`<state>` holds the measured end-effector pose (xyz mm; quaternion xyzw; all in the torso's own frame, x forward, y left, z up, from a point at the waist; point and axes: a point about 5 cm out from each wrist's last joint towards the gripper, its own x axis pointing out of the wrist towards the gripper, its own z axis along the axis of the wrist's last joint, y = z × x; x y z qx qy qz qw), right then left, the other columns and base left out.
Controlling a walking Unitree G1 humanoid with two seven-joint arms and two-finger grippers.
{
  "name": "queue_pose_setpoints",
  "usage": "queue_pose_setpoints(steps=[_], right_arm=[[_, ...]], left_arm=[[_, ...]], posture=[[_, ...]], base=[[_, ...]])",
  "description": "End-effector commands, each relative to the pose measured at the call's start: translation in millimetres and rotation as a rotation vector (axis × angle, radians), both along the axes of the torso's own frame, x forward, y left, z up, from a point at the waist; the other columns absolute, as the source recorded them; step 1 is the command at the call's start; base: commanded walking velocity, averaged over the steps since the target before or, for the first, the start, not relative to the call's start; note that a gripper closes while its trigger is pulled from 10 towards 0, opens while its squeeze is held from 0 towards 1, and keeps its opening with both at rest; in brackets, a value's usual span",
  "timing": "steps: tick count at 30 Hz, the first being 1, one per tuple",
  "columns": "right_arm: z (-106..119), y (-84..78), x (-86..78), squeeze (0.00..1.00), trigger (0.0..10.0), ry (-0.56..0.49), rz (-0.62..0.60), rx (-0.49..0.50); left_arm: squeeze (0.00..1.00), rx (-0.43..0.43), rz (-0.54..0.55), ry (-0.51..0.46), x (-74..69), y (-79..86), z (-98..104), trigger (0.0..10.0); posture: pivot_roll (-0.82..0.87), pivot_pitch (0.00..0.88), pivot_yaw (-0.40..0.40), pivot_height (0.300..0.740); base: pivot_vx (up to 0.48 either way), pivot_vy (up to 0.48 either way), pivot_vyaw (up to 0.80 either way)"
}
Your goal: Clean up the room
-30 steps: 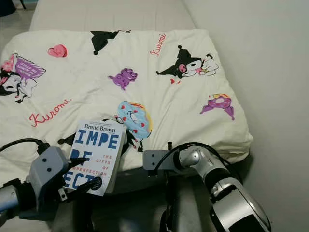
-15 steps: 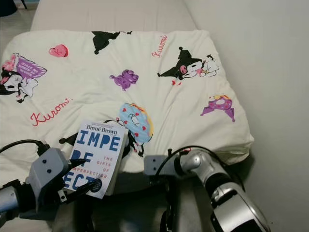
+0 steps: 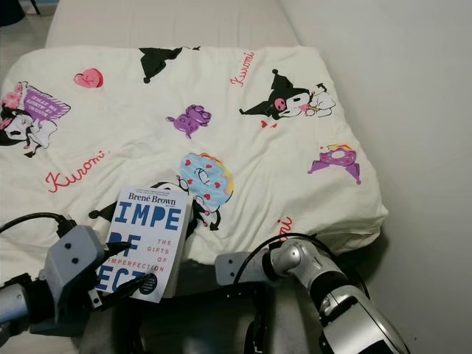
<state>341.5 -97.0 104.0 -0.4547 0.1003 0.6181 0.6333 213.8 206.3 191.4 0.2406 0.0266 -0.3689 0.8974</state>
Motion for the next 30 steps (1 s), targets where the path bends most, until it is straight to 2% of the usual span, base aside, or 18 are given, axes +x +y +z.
queue_pose_setpoints(steps=[1, 4, 7, 9, 12, 14, 17, 18, 19, 20, 21, 22, 23, 24, 25, 26, 28, 30], right_arm=[[-1, -1.5, -2.9, 0.00, 10.0, 0.074, 0.001, 0.023], [4, -0.3, -2.4, 0.00, 10.0, 0.151, 0.008, 0.048], [23, -1.4, -3.9, 0.00, 10.0, 0.401, 0.074, 0.084], [23, -1.4, -3.9, 0.00, 10.0, 0.401, 0.074, 0.084], [36, 1.5, -5.5, 0.00, 10.0, 0.500, 0.114, 0.144], [36, 1.5, -5.5, 0.00, 10.0, 0.500, 0.114, 0.144], [48, 10.0, -8.3, 0.00, 10.0, 0.566, 0.152, 0.261], [48, 10.0, -8.3, 0.00, 10.0, 0.566, 0.152, 0.261], [50, 15.7, -7.3, 0.00, 10.0, 0.559, 0.139, 0.336], [50, 15.7, -7.3, 0.00, 10.0, 0.559, 0.139, 0.336], [48, 23.9, -1.5, 0.00, 10.0, 0.495, 0.046, 0.437], [46, 30.3, 3.4, 0.00, 10.0, 0.439, -0.041, 0.517], [46, 30.3, 3.4, 0.00, 10.0, 0.439, -0.041, 0.517], [42, 35.1, 9.6, 0.00, 10.0, 0.365, -0.163, 0.587], [42, 35.1, 9.6, 0.00, 10.0, 0.365, -0.163, 0.587], [39, 36.8, 13.5, 0.00, 10.0, 0.314, -0.274, 0.644], [31, 36.4, 14.9, 0.00, 10.0, 0.304, -0.418, 0.721], [29, 36.4, 14.1, 0.00, 10.0, 0.305, -0.464, 0.756]], left_arm=[[0.00, 0.007, -0.008, 0.021, -2.3, 1.0, -3, 10.0], [0.00, -0.031, 0.005, 0.019, -1.0, 1.1, 0, 10.0], [0.00, -0.193, 0.100, 0.031, 7.3, 14.0, 13, 10.0], [0.00, -0.193, 0.100, 0.031, 7.3, 14.0, 13, 10.0], [0.00, -0.234, 0.163, 0.047, 10.4, 27.8, 15, 10.0], [0.00, -0.234, 0.163, 0.047, 10.4, 27.8, 15, 10.0], [0.00, -0.267, 0.247, 0.051, 12.9, 42.3, 14, 10.0], [0.00, -0.267, 0.247, 0.051, 12.9, 42.3, 14, 10.0], [0.63, -0.273, 0.310, 0.056, 14.8, 51.0, 10, 10.0], [0.63, -0.273, 0.310, 0.056, 14.8, 51.0, 10, 10.0], [1.00, -0.272, 0.382, 0.074, 16.4, 60.3, 2, 10.0], [1.00, -0.279, 0.444, 0.102, 17.2, 67.6, -6, 10.0], [1.00, -0.279, 0.444, 0.102, 17.2, 67.6, -6, 10.0], [1.00, -0.288, 0.482, 0.126, 17.3, 72.4, -13, 10.0], [1.00, -0.288, 0.482, 0.126, 17.3, 72.4, -13, 10.0], [1.00, -0.319, 0.514, 0.158, 17.2, 75.4, -20, 10.0], [1.00, -0.392, 0.543, 0.213, 17.1, 77.4, -31, 10.0], [1.00, -0.418, 0.550, 0.230, 17.5, 77.9, -34, 10.0]], posture=[[0.02, 0.432, -0.102, 0.548], [0.02, 0.433, -0.102, 0.548], [0.02, 0.433, -0.102, 0.548], [0.02, 0.433, -0.102, 0.548], [0.02, 0.433, -0.098, 0.548], [0.02, 0.433, -0.098, 0.548], [0.02, 0.429, -0.097, 0.548], [0.02, 0.429, -0.097, 0.548], [0.02, 0.429, -0.097, 0.548], [0.02, 0.429, -0.097, 0.548], [0.02, 0.425, -0.098, 0.548], [0.02, 0.425, -0.098, 0.548], [0.02, 0.425, -0.098, 0.548], [0.02, 0.422, -0.099, 0.548], [0.02, 0.422, -0.099, 0.548], [0.02, 0.422, -0.098, 0.548], [0.02, 0.423, -0.100, 0.548], [0.02, 0.421, -0.101, 0.548]], base=[[0.000, 0.000, 0.00], [0.000, 0.000, 0.00], [0.000, 0.000, 0.00], [0.000, 0.000, 0.00], [0.000, 0.000, 0.00], [0.000, 0.000, 0.00], [0.000, 0.000, 0.00], [0.000, 0.000, 0.00], [0.000, 0.000, 0.00], [0.000, 0.000, 0.00], [0.000, 0.000, 0.00], [0.000, 0.000, 0.00], [0.000, 0.000, 0.00], [0.000, 0.000, 0.00], [0.000, 0.000, 0.00], [0.000, 0.000, 0.00], [0.000, 0.000, 0.00], [0.000, 0.000, 0.00]])
